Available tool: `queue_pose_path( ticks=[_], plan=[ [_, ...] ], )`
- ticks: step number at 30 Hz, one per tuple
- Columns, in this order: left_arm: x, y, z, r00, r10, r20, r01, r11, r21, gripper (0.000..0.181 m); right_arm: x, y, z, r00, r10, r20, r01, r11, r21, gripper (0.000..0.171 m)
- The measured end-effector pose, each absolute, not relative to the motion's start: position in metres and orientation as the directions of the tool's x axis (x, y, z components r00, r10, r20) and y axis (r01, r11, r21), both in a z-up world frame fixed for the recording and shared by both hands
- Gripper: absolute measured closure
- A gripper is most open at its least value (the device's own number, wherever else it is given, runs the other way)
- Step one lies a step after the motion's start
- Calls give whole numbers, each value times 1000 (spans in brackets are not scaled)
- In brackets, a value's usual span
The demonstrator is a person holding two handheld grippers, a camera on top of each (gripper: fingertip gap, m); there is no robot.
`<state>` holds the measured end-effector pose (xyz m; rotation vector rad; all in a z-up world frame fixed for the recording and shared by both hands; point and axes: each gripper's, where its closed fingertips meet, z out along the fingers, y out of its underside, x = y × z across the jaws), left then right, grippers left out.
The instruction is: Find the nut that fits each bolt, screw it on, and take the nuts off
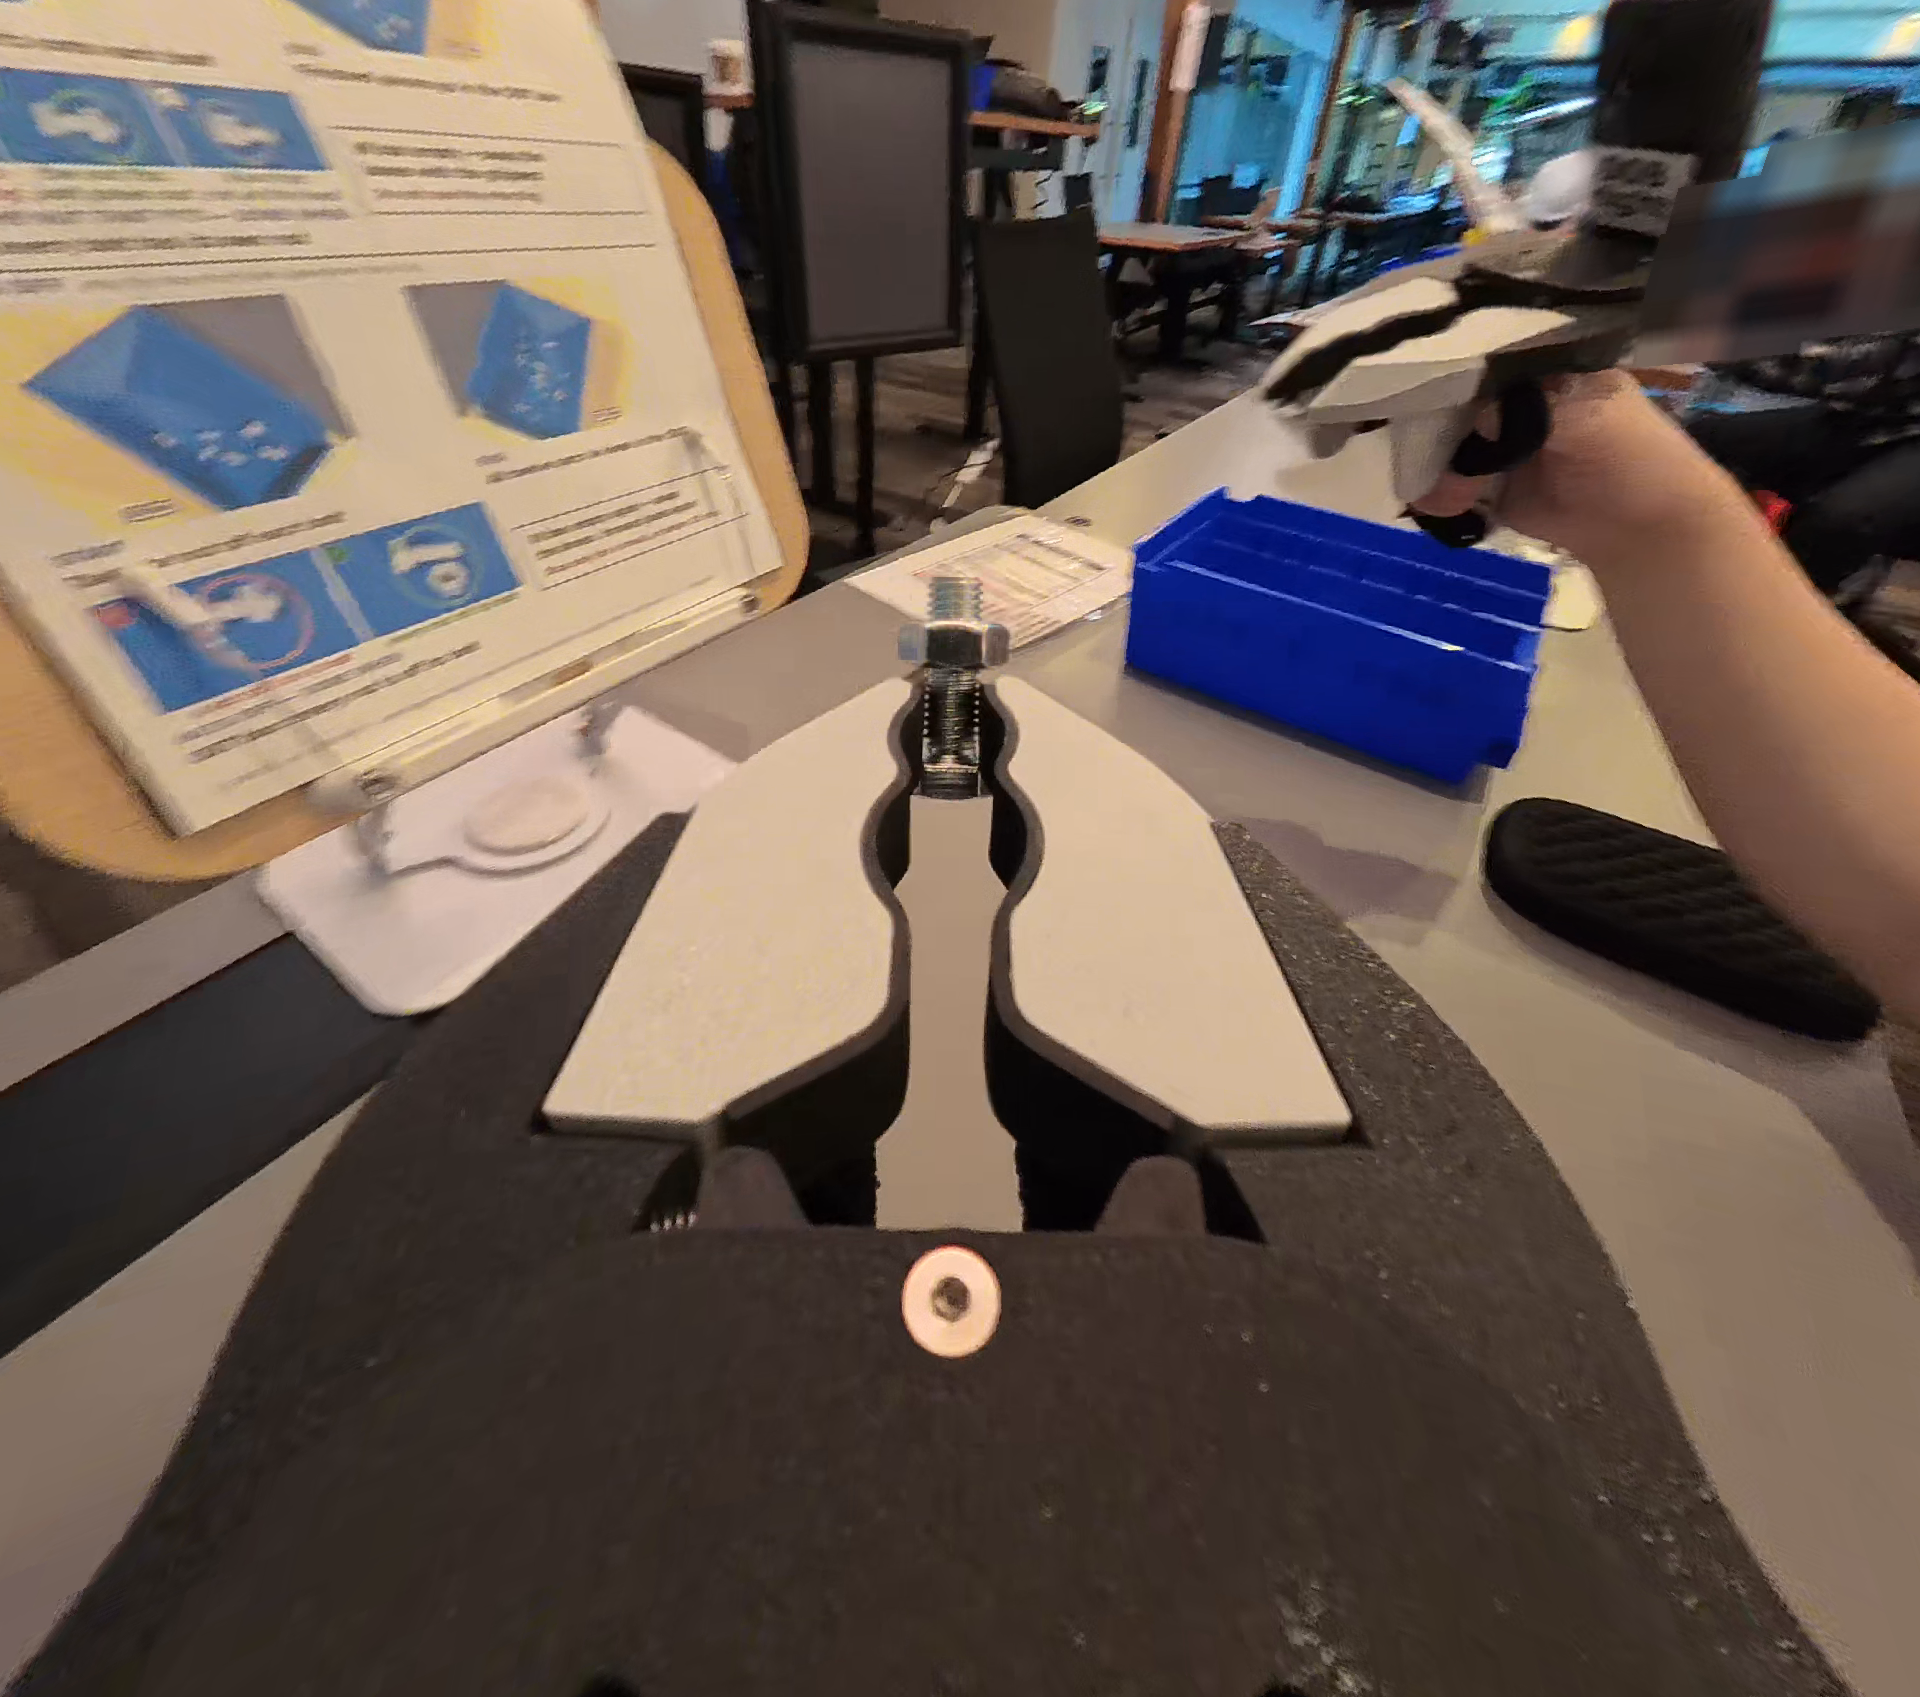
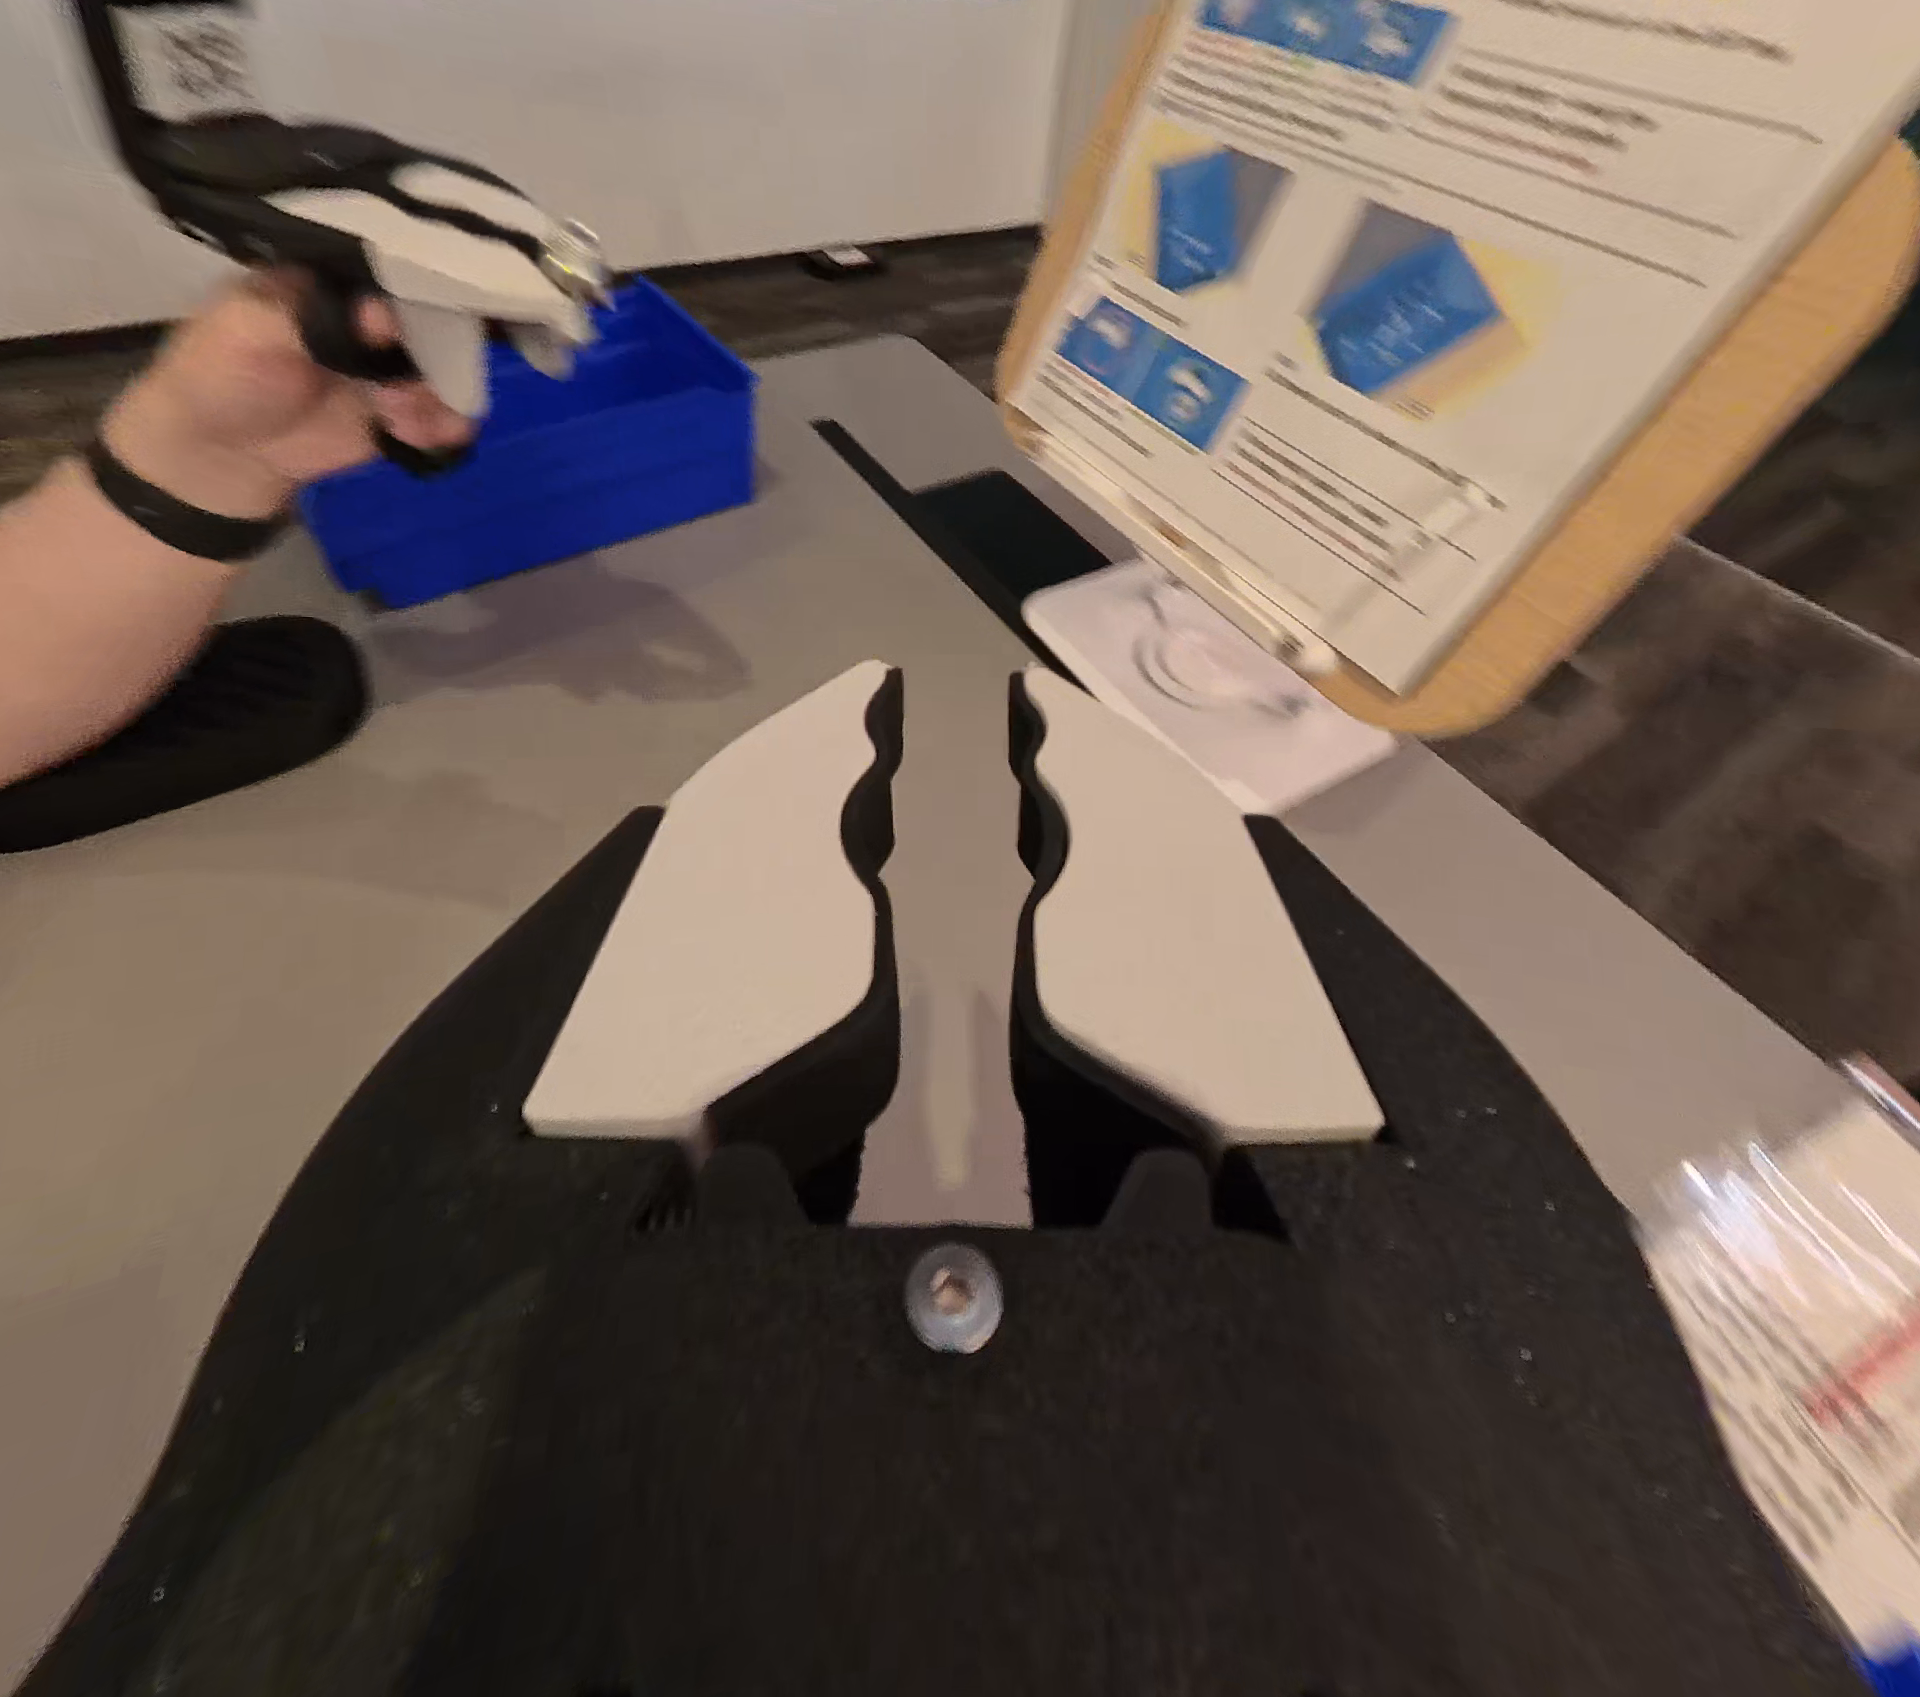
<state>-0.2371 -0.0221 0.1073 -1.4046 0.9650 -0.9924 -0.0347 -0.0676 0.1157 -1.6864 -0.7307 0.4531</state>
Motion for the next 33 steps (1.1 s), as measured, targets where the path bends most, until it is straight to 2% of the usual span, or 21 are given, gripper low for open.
queue_pose_path(
  ticks=[5, 12, 19, 21, 24, 26, 28, 33],
  plan=[
    [-197, -65, 102, 107, -992, 68, 12, -67, -998, 172, -101, -89, 138, 566, 823, 48, 122, -26, -992, 152],
    [-170, -105, 96, 27, -1000, -10, 3, 10, -1000, 172, -145, -115, 149, 389, 921, -38, -135, 16, -991, 153],
    [-156, -123, 89, -42, -999, -7, 18, 6, -1000, 173, -155, -120, 126, 184, 967, -176, -230, -131, -964, 153],
    [-154, -124, 87, -50, -999, -4, 27, 2, -1000, 173, -157, -116, 123, 192, 966, -171, -235, -124, -964, 154],
    [-152, -123, 84, -39, -999, 2, 21, -3, -1000, 173, -166, -120, 108, 192, 977, -92, -134, -67, -989, 153],
    [-152, -122, 84, -32, -999, 15, 34, -16, -999, 173, -168, -121, 107, 231, 973, -7, -107, 18, -994, 152],
    [-152, -124, 87, -40, -999, 18, 65, -21, -998, 173, -167, -122, 111, 282, 957, 74, -117, 111, -987, 158],
    [-156, -126, 94, -55, -998, 26, 99, -31, -995, 173, -162, -120, 116, 278, 961, 7, -176, 58, -983, 158]
  ],
)
